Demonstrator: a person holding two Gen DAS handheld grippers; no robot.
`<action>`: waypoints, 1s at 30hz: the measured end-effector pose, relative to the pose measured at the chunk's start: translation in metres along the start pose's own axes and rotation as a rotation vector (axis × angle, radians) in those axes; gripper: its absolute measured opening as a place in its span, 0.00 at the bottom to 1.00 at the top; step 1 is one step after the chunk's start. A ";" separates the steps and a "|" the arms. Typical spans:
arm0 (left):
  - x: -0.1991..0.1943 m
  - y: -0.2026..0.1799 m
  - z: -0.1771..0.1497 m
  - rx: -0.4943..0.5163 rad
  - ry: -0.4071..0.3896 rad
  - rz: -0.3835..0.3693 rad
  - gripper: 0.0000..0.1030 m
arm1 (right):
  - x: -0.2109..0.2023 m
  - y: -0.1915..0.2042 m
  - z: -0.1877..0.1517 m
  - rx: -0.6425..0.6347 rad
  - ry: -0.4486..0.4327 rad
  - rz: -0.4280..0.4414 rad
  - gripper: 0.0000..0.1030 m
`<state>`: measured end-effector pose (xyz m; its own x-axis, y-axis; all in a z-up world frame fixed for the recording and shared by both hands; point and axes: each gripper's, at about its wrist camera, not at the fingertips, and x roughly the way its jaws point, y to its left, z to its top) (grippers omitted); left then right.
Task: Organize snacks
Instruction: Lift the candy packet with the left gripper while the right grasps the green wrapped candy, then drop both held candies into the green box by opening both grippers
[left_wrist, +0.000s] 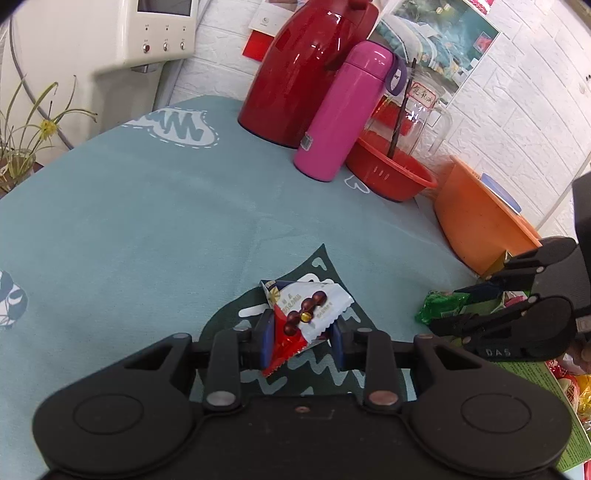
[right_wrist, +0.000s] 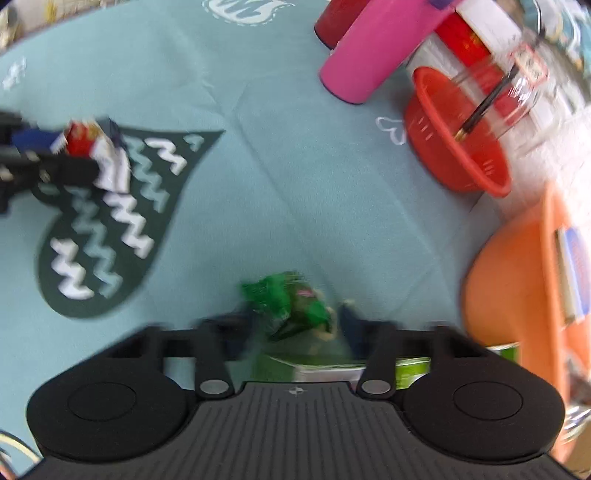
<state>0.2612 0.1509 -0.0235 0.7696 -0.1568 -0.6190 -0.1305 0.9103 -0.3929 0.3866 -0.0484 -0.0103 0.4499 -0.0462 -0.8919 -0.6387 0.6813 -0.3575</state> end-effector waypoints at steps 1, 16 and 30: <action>0.000 0.000 0.000 0.000 0.001 0.001 0.62 | -0.002 0.005 -0.001 -0.004 -0.010 0.000 0.64; -0.002 -0.024 -0.010 0.069 0.042 -0.107 0.62 | -0.094 0.090 -0.133 0.295 -0.308 0.247 0.62; -0.046 -0.174 -0.018 0.337 -0.013 -0.378 0.62 | -0.179 0.035 -0.278 0.808 -0.684 -0.086 0.63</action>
<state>0.2371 -0.0069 0.0612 0.7322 -0.4967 -0.4659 0.3664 0.8640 -0.3453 0.1100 -0.2199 0.0603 0.8898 0.1323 -0.4367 -0.0968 0.9900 0.1026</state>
